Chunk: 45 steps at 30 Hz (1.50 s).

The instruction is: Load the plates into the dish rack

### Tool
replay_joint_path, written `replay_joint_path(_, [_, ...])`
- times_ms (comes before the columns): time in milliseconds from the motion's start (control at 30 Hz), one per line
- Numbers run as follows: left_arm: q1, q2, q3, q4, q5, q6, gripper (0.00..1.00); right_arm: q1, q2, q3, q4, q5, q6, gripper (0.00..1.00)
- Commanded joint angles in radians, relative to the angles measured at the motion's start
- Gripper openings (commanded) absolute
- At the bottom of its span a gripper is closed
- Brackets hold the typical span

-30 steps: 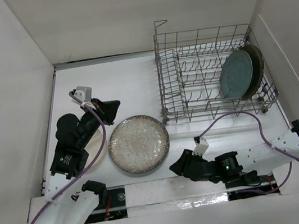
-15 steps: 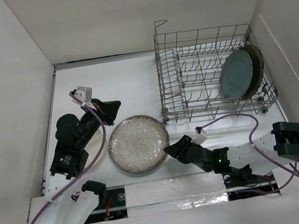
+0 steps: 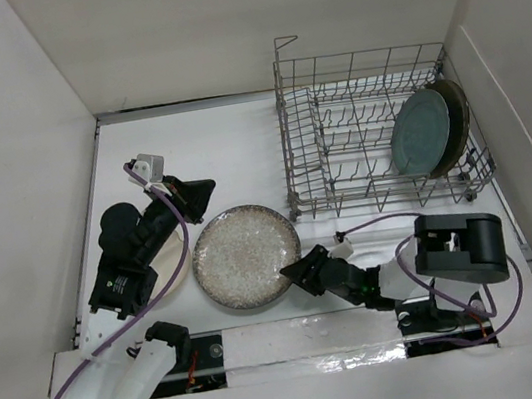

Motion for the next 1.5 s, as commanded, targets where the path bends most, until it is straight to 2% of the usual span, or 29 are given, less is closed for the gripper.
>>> replay_joint_path(0, [-0.006, -0.009, 0.027, 0.039, 0.01, -0.005, 0.0, -0.01, 0.099, -0.036, 0.12, -0.027, 0.027, 0.46])
replay_joint_path(200, [-0.006, 0.005, 0.027, 0.042, 0.026, -0.006, 0.0, -0.01, 0.26, -0.062, 0.362, -0.038, 0.086, 0.31])
replay_joint_path(367, [-0.006, 0.007, 0.029, 0.041, 0.021, -0.005, 0.0, -0.02, 0.383, -0.085, 0.537, -0.047, 0.098, 0.11])
replay_joint_path(433, [-0.006, 0.005, 0.029, 0.039, 0.018, -0.003, 0.0, -0.02, 0.383, -0.091, 0.548, -0.041, 0.095, 0.03])
replay_joint_path(533, [-0.006, 0.007, 0.031, 0.039, 0.018, -0.003, 0.0, -0.009, 0.328, -0.097, 0.499, -0.009, 0.086, 0.0])
replay_joint_path(633, [-0.006, 0.01, 0.031, 0.039, 0.018, -0.002, 0.0, 0.016, 0.199, -0.082, 0.344, 0.038, 0.055, 0.0])
replay_joint_path(733, [-0.006, 0.008, 0.031, 0.038, 0.016, 0.0, 0.0, 0.052, 0.015, -0.001, 0.05, 0.095, -0.017, 0.0])
replay_joint_path(767, [-0.006, 0.007, 0.032, 0.038, 0.016, -0.002, 0.0, 0.062, -0.031, 0.028, -0.134, 0.117, -0.055, 0.0])
replay_joint_path(800, [-0.006, 0.007, 0.031, 0.038, 0.016, -0.002, 0.0, 0.072, -0.109, 0.059, -0.232, 0.167, -0.069, 0.0])
replay_joint_path(900, [-0.006, 0.002, 0.032, 0.036, 0.013, 0.0, 0.0, 0.097, -0.18, 0.153, -0.478, 0.244, -0.12, 0.0])
replay_joint_path(1033, [-0.006, 0.001, 0.032, 0.036, 0.013, 0.002, 0.0, 0.132, -0.214, 0.206, -0.619, 0.301, -0.13, 0.0])
replay_joint_path(1267, [-0.006, -0.007, 0.038, 0.03, -0.002, 0.003, 0.0, 0.24, -0.304, 0.372, -0.878, 0.473, -0.264, 0.0])
replay_joint_path(1367, [-0.006, -0.01, 0.043, 0.025, -0.019, 0.006, 0.0, 0.254, -0.375, 0.41, -0.889, 0.516, -0.351, 0.0])
replay_joint_path(1467, [-0.006, -0.018, 0.047, 0.025, -0.037, 0.008, 0.0, 0.254, -0.479, 0.397, -0.81, 0.52, -0.455, 0.0])
